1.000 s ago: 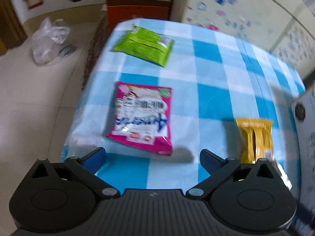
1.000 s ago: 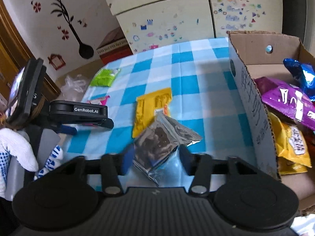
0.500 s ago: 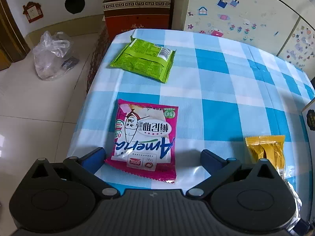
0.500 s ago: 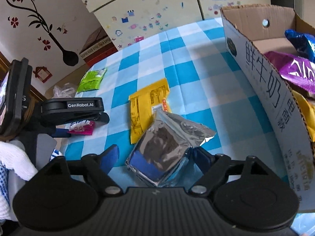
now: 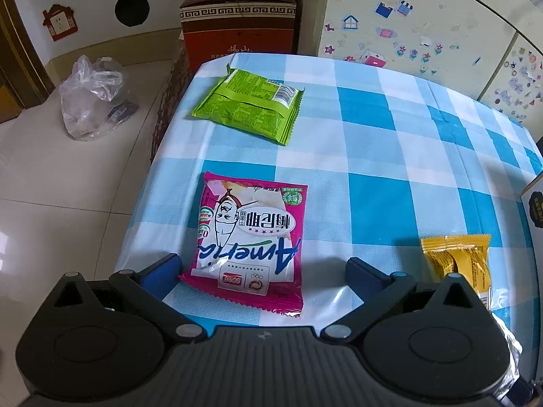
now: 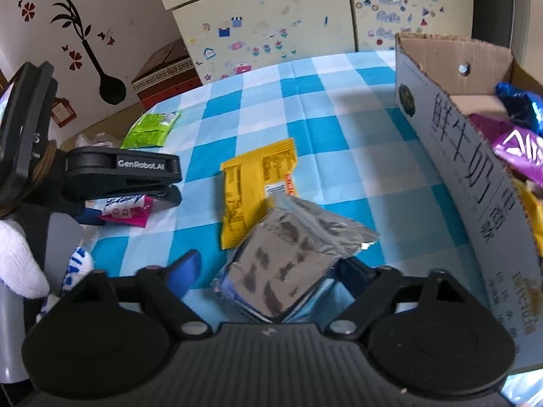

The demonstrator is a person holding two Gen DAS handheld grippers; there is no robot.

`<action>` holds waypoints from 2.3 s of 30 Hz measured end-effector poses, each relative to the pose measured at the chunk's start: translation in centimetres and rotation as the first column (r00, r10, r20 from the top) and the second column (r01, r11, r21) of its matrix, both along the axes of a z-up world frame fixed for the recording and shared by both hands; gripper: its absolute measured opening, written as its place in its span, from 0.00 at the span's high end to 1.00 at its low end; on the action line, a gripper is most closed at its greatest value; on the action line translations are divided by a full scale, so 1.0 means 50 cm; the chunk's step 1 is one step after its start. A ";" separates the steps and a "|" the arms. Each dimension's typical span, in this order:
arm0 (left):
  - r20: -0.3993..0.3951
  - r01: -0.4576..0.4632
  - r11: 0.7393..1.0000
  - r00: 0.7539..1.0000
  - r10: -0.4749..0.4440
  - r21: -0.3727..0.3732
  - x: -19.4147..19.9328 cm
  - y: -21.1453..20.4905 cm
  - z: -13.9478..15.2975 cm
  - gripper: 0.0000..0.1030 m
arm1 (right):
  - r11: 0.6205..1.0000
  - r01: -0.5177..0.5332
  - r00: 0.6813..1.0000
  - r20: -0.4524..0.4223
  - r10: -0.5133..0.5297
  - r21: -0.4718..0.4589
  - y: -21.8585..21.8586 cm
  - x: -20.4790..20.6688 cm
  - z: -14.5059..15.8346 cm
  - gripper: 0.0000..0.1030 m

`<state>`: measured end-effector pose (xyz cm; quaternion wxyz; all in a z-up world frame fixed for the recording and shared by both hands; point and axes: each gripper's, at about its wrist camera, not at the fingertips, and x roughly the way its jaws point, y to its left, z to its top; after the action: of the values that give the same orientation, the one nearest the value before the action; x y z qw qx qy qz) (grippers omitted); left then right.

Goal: Organize snacks
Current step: 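Close the left tool on the pink Amerio bag while the right tool holds the silver bag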

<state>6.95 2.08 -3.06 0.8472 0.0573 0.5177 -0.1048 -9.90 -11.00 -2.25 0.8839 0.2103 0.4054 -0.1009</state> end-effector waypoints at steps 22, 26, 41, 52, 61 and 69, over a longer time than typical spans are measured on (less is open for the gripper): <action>0.054 0.039 0.982 0.998 -0.030 -0.184 -0.166 0.033 0.069 0.26 | 0.997 -0.022 0.998 0.068 0.017 0.077 -0.048 -0.078 0.041 0.41; 0.043 0.037 0.977 0.999 -0.029 -0.209 -0.193 0.046 0.071 0.26 | 0.998 -0.024 0.997 0.068 0.020 0.065 -0.046 -0.093 0.047 0.41; 0.047 0.005 0.994 0.999 0.000 -0.113 -0.190 0.042 0.037 0.07 | 0.996 -0.015 0.998 0.070 0.009 0.083 -0.050 -0.126 0.051 0.41; 0.066 0.044 0.994 0.997 -0.037 -0.099 -0.192 0.029 0.027 0.44 | 0.995 -0.008 0.998 0.067 0.002 0.100 -0.048 -0.118 0.044 0.41; 0.130 0.026 0.990 0.991 -0.008 -0.136 -0.212 0.046 0.070 0.44 | 0.994 -0.019 0.995 0.101 0.008 0.109 -0.052 -0.129 0.062 0.41; 0.168 0.026 0.993 0.986 -0.006 -0.116 -0.247 0.050 0.077 0.44 | 0.991 -0.023 0.991 0.137 0.005 0.129 -0.063 -0.143 0.081 0.41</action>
<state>-5.42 4.58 0.78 0.8887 0.0200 0.4372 -0.1367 -17.03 -14.15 1.81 0.8945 0.2712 0.3514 -0.0533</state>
